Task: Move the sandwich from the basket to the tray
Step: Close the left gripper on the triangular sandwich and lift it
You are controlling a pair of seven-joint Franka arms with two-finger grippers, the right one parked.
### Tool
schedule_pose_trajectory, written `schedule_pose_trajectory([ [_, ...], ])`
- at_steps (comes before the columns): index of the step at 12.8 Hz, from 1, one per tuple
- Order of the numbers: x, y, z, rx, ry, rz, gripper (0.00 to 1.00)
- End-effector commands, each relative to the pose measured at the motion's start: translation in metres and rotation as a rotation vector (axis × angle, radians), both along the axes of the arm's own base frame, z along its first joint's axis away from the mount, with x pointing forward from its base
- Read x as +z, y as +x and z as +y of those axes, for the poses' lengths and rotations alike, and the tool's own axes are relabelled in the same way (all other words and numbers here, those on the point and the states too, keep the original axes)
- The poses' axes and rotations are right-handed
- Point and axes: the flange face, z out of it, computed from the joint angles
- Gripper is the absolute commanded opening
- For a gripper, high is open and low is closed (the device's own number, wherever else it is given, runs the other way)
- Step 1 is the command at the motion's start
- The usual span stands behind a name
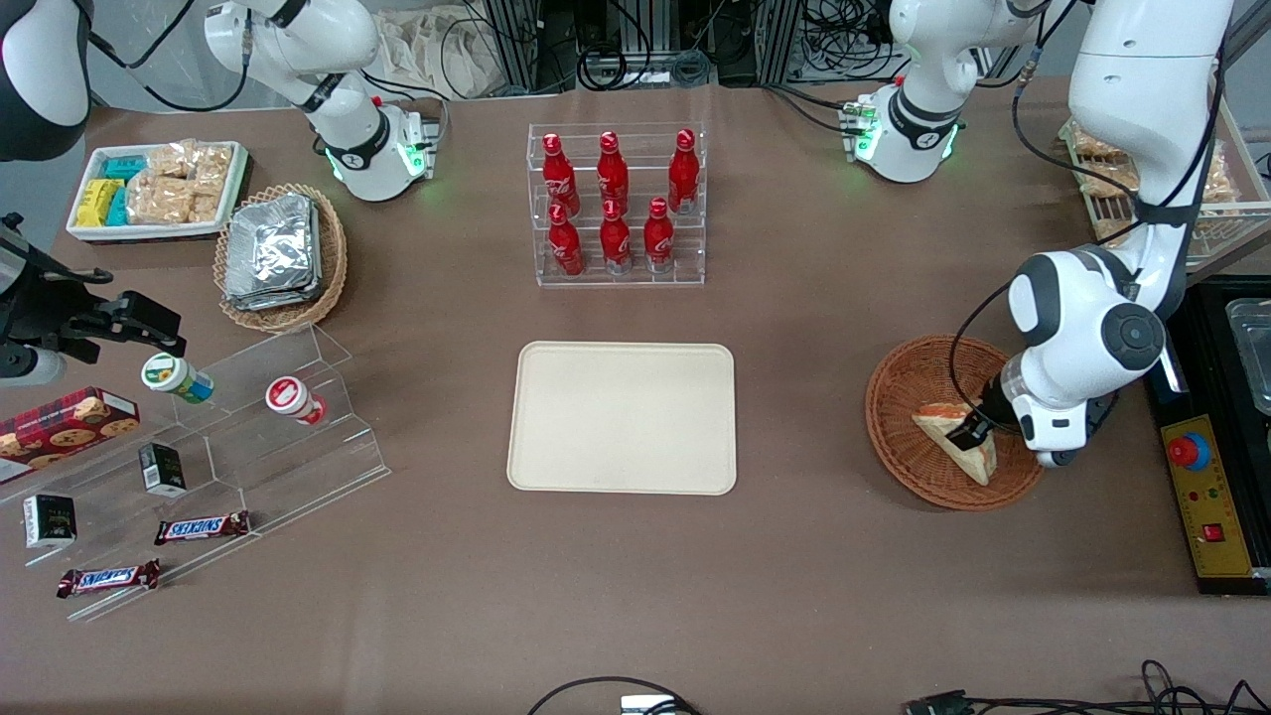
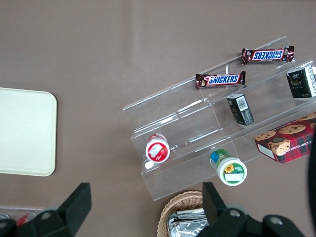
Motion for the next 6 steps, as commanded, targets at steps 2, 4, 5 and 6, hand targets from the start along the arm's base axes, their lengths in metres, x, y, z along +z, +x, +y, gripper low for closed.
schedule_pose_trajectory([
  [2,0.063,0.025,-0.014,-0.04,-0.026,0.069,0.0],
  [4,0.121,0.042,-0.017,-0.108,-0.036,0.127,0.0],
  [5,0.15,0.048,-0.022,-0.157,-0.044,0.151,0.0],
  [6,0.177,0.05,-0.04,-0.224,-0.055,0.166,0.0],
])
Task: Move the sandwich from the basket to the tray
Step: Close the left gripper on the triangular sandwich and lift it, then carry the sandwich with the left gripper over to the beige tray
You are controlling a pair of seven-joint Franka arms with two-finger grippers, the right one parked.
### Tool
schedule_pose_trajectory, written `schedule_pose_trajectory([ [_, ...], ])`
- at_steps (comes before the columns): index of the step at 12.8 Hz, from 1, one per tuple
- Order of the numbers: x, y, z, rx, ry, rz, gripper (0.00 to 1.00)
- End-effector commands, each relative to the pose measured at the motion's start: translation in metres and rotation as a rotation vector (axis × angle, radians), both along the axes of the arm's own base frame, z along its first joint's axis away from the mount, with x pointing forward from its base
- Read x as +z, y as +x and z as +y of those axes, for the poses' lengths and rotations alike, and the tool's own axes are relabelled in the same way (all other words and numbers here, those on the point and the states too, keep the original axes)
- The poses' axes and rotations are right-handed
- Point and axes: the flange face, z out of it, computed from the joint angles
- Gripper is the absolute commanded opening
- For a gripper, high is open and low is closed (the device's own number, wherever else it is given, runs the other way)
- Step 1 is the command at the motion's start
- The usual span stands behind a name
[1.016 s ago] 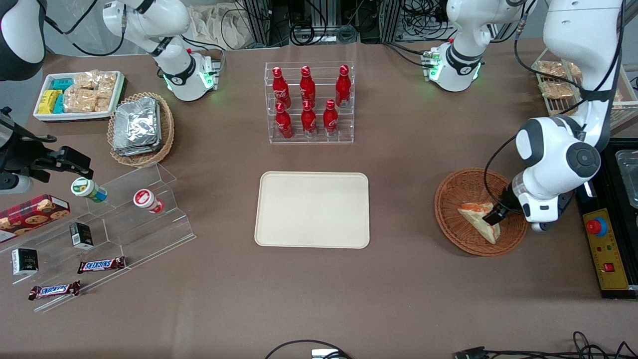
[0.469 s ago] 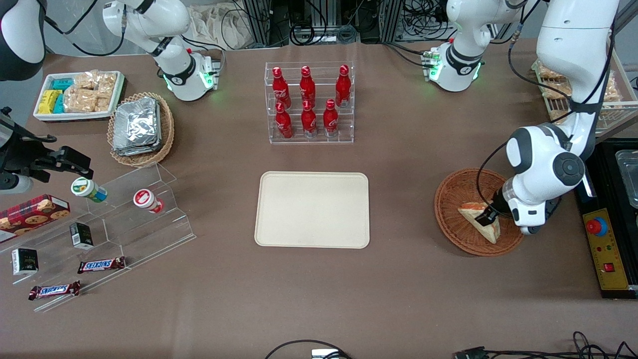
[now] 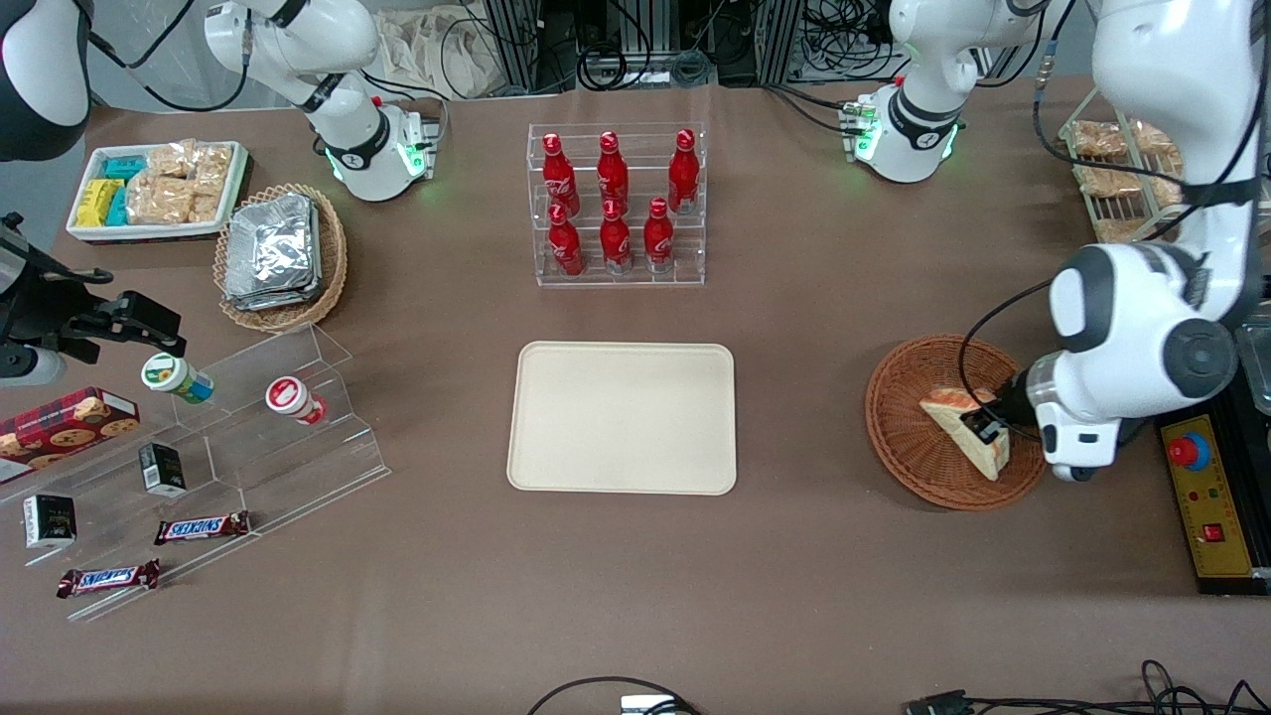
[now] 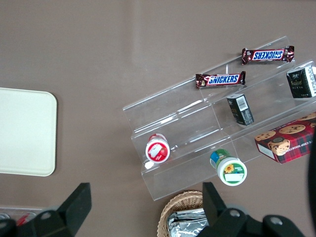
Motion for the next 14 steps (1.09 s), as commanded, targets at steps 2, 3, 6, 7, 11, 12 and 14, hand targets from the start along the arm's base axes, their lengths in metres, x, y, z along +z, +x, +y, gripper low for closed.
schedule_pose_trajectory([
  [2,0.09,0.009,-0.086,-0.27,-0.06,-0.007,0.0],
  [3,0.09,0.005,-0.121,-0.35,-0.068,-0.018,0.0],
  [6,0.044,-0.018,-0.242,-0.536,-0.063,-0.007,0.0],
  [7,0.02,-0.023,-0.276,-0.582,-0.062,-0.026,0.0],
  [11,-0.087,-0.041,-0.364,-0.671,-0.091,-0.091,0.0],
  [12,-0.104,-0.039,-0.367,-0.674,-0.082,-0.105,0.0],
  [14,-0.125,-0.035,-0.37,-0.648,-0.088,-0.134,0.0],
])
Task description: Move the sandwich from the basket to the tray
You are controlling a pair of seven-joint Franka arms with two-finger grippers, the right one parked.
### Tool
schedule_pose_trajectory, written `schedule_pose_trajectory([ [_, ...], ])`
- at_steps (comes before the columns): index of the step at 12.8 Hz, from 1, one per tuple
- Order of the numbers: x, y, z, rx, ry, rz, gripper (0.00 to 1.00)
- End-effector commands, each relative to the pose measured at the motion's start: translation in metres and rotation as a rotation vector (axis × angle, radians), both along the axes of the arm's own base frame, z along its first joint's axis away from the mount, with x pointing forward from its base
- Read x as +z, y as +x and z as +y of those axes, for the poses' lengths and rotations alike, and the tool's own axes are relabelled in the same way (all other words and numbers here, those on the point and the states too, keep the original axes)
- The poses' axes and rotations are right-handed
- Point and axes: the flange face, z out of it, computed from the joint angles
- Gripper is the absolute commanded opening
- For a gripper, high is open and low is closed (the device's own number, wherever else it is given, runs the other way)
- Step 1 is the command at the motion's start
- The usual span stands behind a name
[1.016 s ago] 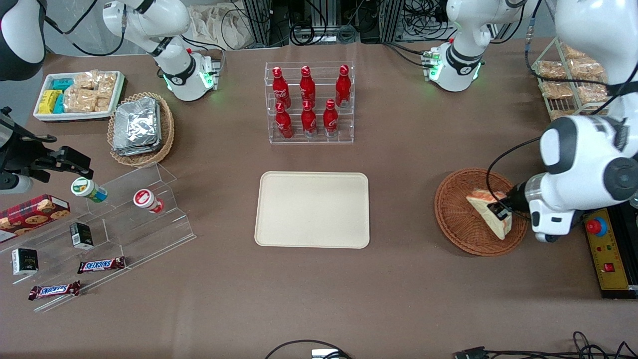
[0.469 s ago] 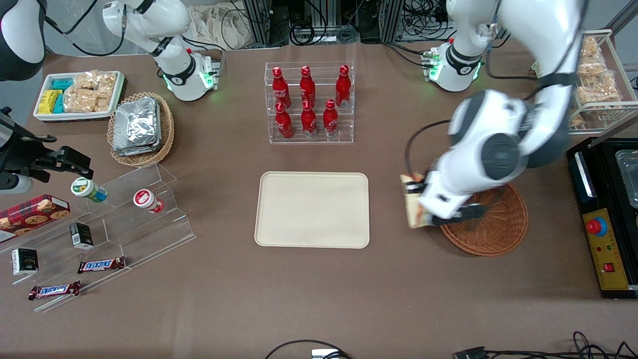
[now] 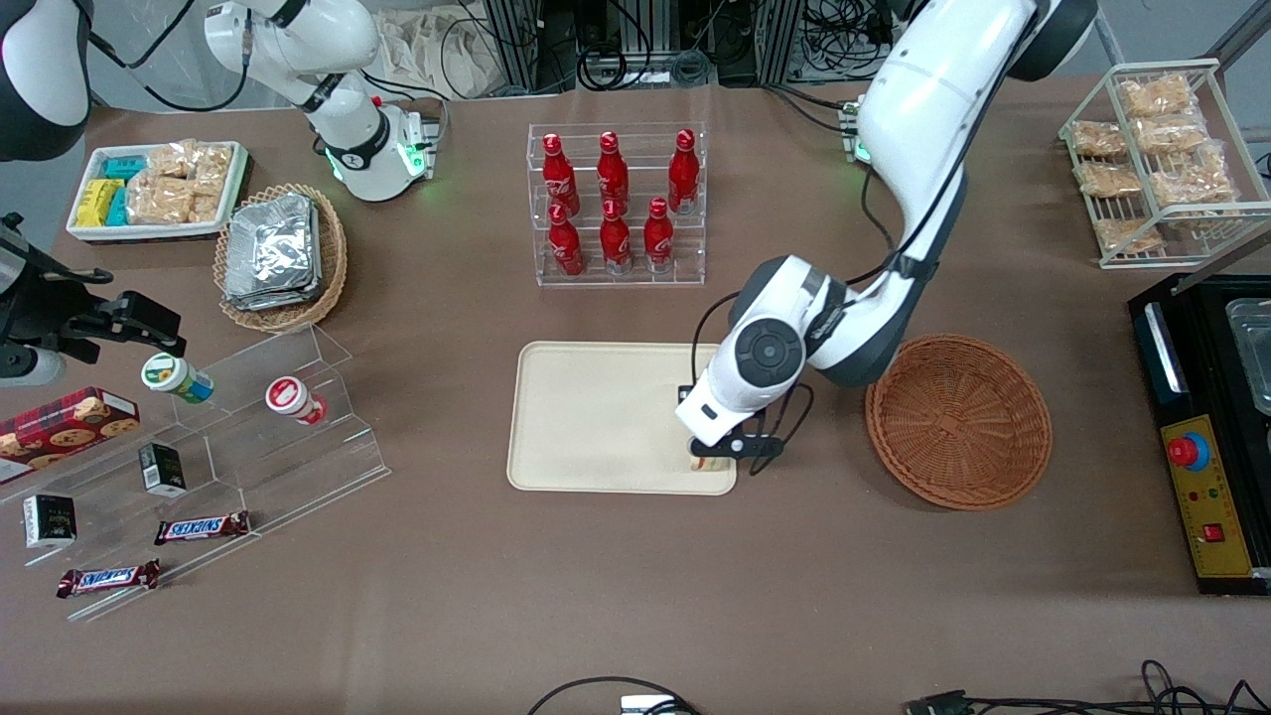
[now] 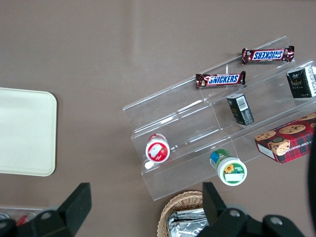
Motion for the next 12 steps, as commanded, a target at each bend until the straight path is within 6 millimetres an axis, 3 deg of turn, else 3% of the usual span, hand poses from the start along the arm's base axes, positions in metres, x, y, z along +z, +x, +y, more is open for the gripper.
schedule_pose_trajectory([
  [1,-0.008,0.009,-0.006,0.018,-0.012,-0.052,0.03],
  [2,-0.008,0.01,-0.006,0.017,-0.014,-0.055,0.37],
  [3,-0.008,0.009,-0.006,0.005,-0.013,-0.056,0.99],
  [5,0.005,0.008,-0.006,0.004,-0.012,-0.056,1.0],
  [7,0.047,0.001,-0.001,-0.014,0.02,-0.024,1.0],
  [9,0.093,-0.011,0.019,-0.005,0.055,-0.005,1.0],
  [12,0.129,-0.039,0.105,-0.051,0.082,-0.013,1.0],
])
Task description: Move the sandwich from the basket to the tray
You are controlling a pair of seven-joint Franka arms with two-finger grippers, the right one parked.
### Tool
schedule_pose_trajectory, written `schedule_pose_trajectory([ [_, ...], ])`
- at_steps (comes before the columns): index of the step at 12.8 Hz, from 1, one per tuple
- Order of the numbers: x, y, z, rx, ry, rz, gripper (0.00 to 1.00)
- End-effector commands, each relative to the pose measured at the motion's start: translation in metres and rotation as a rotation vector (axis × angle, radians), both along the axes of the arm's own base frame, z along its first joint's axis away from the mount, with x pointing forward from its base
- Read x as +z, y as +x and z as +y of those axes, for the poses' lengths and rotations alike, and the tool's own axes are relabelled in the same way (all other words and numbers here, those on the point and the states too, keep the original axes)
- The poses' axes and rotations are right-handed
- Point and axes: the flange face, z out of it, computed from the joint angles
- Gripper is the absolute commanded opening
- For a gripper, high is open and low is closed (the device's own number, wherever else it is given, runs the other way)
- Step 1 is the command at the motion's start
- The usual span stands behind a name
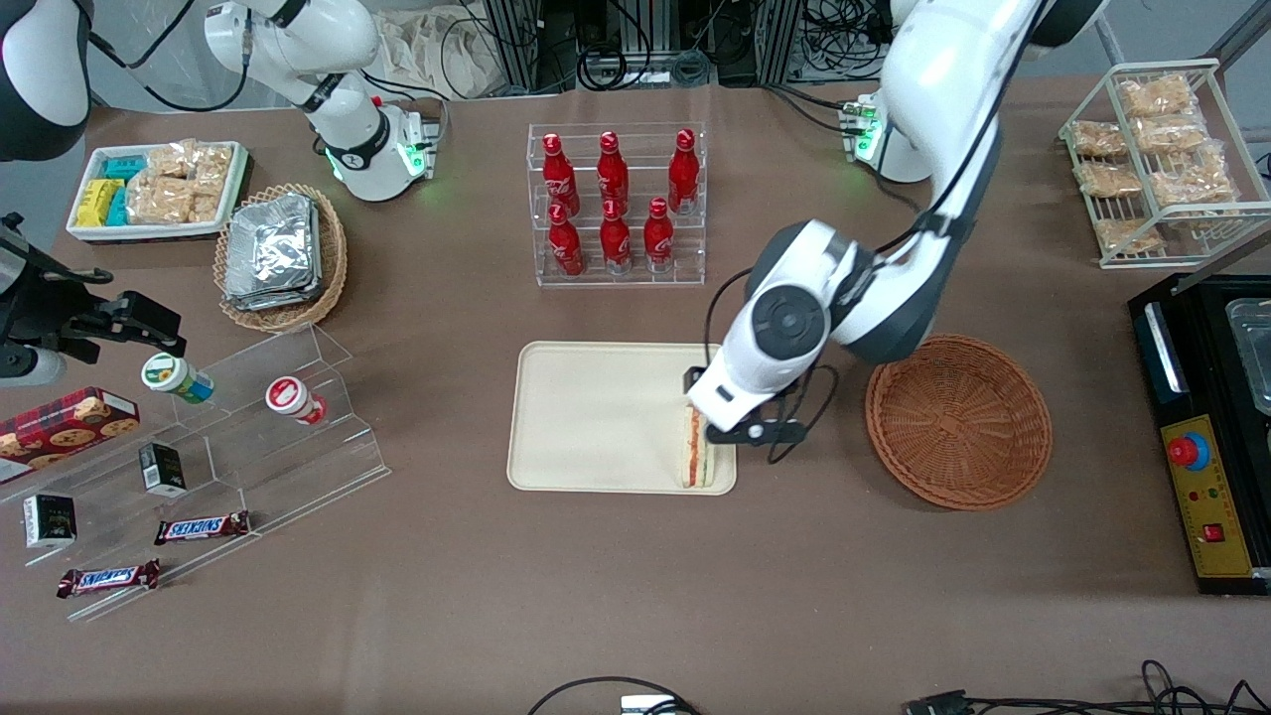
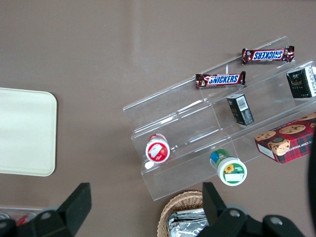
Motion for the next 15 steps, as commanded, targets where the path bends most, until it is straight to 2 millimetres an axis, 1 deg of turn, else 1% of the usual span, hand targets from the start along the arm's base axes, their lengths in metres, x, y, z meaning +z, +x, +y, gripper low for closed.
schedule_pose_trajectory([
  [1,0.025,-0.042,0.085,-0.052,0.031,-0.003,1.0],
  [2,0.035,-0.045,0.116,-0.053,0.032,-0.007,1.0],
  [3,0.049,-0.052,0.134,-0.082,0.032,-0.014,1.0],
  [4,0.064,-0.056,0.157,-0.075,0.036,-0.015,1.0],
  [5,0.078,-0.054,0.181,-0.046,0.043,-0.004,1.0],
  [7,0.119,-0.046,0.223,-0.048,0.056,-0.059,1.0],
  [8,0.134,-0.041,0.239,-0.061,0.078,-0.076,1.0],
  [9,0.148,-0.033,0.26,-0.034,0.085,-0.071,1.0],
  [10,0.162,-0.024,0.278,-0.002,0.085,-0.056,1.0],
  [11,0.173,-0.015,0.287,0.012,0.081,-0.053,1.0],
  [13,0.18,0.008,0.306,0.025,0.071,-0.029,1.0],
  [14,0.18,0.017,0.307,0.023,0.067,-0.025,1.0],
  [15,0.184,0.021,0.308,0.028,0.066,-0.031,1.0],
])
